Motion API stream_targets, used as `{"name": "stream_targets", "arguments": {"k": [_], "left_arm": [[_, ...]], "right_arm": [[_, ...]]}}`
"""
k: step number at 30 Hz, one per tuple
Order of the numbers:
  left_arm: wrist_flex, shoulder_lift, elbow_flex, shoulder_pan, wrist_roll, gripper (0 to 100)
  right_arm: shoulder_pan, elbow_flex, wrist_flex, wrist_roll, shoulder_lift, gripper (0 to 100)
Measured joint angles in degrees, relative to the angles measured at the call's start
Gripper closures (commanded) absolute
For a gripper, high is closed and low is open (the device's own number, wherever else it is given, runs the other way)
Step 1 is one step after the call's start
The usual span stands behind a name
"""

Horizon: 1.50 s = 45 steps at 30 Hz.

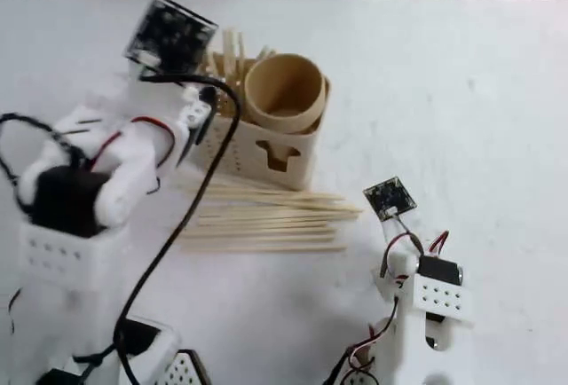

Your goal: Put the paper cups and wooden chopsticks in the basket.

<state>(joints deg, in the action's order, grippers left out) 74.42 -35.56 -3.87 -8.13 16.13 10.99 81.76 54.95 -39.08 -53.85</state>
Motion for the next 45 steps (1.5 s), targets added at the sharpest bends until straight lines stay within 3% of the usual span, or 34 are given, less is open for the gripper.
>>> {"name": "stream_targets", "arguments": {"k": [6,10,14,17,20,25,30,37,45], "left_arm": [[3.78,0.44,10.9,0.53,-0.44,83],[12.22,0.44,12.84,0.09,-0.44,83],[24.35,0.26,9.49,-5.36,6.42,85],[25.76,0.44,0.26,-8.26,11.08,89],[20.84,0.44,-12.48,-8.88,15.3,90],[5.71,0.53,-34.64,-9.49,22.59,90],[-6.07,0.53,-47.91,-11.69,25.23,89],[-11.87,4.4,-52.48,-14.68,25.76,84],[-16.18,20.66,-47.47,-14.77,25.76,85]], "right_arm": [[0.0,0.0,0.0,0.0,0.0,98.1],[0.0,0.0,0.0,0.0,0.0,98.1],[0.0,0.0,0.0,0.0,0.0,98.1],[0.0,0.0,0.0,0.0,0.0,98.1],[0.0,0.0,0.0,0.0,0.0,98.1],[0.0,0.0,0.0,0.0,0.0,98.1],[0.0,0.0,0.0,0.0,0.0,98.1],[0.0,0.0,0.0,0.0,0.0,98.1],[0.0,0.0,0.0,0.0,0.0,98.1]]}}
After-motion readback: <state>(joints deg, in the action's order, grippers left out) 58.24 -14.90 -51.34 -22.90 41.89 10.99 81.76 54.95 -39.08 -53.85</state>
